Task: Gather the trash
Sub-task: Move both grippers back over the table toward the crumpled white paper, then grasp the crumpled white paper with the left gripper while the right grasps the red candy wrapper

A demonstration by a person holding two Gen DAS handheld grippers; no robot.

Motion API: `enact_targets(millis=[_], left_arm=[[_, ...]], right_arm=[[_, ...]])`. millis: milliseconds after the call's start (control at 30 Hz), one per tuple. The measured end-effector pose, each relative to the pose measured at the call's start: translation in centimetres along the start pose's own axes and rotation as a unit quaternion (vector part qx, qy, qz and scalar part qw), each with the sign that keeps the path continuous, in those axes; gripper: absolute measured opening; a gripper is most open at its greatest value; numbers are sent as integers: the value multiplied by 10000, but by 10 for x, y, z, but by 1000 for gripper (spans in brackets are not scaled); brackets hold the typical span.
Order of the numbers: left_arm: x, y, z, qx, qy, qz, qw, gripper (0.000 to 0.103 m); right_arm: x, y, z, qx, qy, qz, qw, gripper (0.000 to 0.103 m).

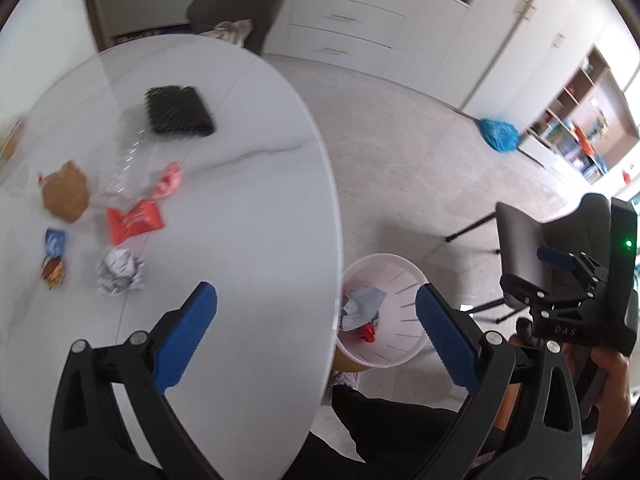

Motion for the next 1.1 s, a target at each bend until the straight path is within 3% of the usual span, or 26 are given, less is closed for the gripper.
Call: enact_targets(millis=[267, 367, 533, 633, 933, 1100], left_arm=[[-8, -7, -79, -694, 620, 202, 9955, 95], [-7, -7, -118, -1122, 883, 208, 9895, 95], [0, -3, -169, -1826, 995, 257, 9778, 95], [11, 3, -191, -1991, 1279, 307, 9711, 95], [73, 18, -225, -2810, 1529, 26, 9474, 95], [96, 23, -224, -2977, 1627, -128, 9406, 95]], right_arm=[[10, 31, -67, -680, 359, 22, 9970, 100], [15, 47, -97, -1003, 499, 49, 9937, 100], [28, 73, -147, -1381, 783, 92, 9873, 100], [35, 86, -168, -1509, 910, 114, 9843, 100], [59, 110, -206, -1826, 1146, -29, 9765, 100], [71, 118, -213, -2056, 1188, -144, 9713, 100]])
Point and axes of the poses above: each gripper's, at about its wrist camera, not at the fingertips, and x roughly the way its jaws point, z to its right, y to its top, the point moved 7 cm from there along x, roughly the way its jaws point, and after that the axes turned 11 degrees about -x, right-handed, at the moved point
